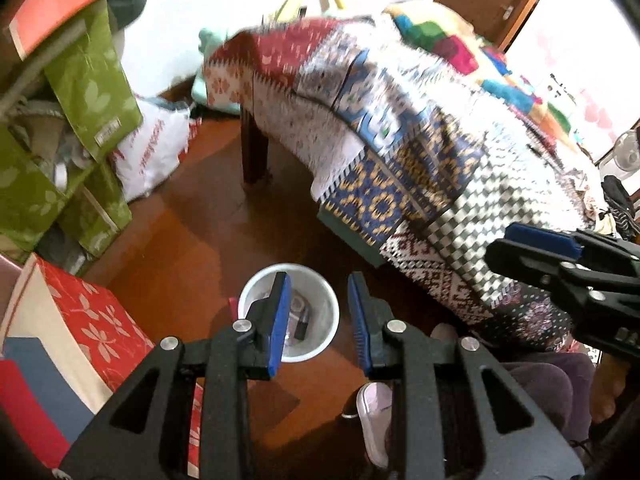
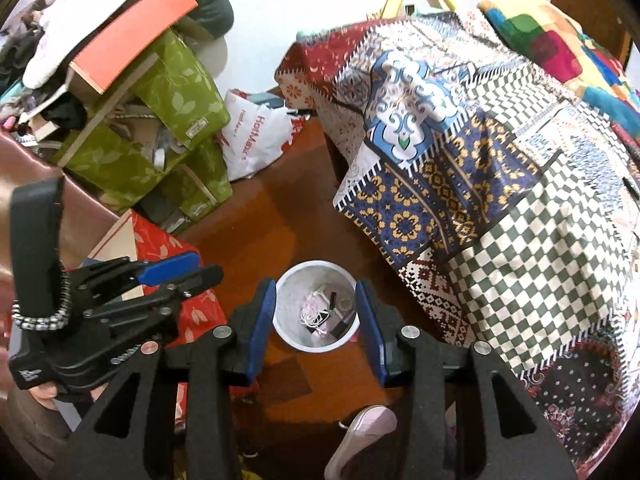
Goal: Collect trash
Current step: 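Raise both open tools back toward the items on the bed, then grasp the clear plastic bag with the left tool while the right tool grasps the black Sharpie marker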
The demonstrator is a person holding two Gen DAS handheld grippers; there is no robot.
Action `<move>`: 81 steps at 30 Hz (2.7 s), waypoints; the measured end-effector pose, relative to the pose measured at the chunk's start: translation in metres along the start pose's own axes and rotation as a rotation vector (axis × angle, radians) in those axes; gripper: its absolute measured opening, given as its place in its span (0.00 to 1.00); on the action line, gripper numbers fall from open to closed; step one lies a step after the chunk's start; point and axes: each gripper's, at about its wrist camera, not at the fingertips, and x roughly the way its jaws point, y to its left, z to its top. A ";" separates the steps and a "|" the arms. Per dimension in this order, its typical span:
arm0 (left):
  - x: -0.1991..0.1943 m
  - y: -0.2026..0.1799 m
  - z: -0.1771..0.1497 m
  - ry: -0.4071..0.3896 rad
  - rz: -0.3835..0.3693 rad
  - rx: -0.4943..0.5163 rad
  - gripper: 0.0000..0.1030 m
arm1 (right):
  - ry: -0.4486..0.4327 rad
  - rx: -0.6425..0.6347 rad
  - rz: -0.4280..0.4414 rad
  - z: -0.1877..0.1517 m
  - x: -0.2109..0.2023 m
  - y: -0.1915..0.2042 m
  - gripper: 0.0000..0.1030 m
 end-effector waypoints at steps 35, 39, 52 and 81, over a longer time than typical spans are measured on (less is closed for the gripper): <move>-0.135 -0.273 0.049 -0.397 -0.175 0.345 0.50 | -0.546 0.145 -0.277 -0.061 -0.263 -0.139 0.38; -0.116 -0.303 0.062 -0.378 -0.200 0.367 0.55 | -0.569 0.199 -0.333 -0.067 -0.272 -0.171 0.56; -0.010 -0.376 0.100 -0.228 -0.250 0.434 0.57 | -0.465 0.376 -0.441 -0.083 -0.244 -0.284 0.56; 0.227 -0.490 0.082 0.008 -0.230 0.715 0.45 | -0.313 0.491 -0.366 -0.073 -0.137 -0.399 0.55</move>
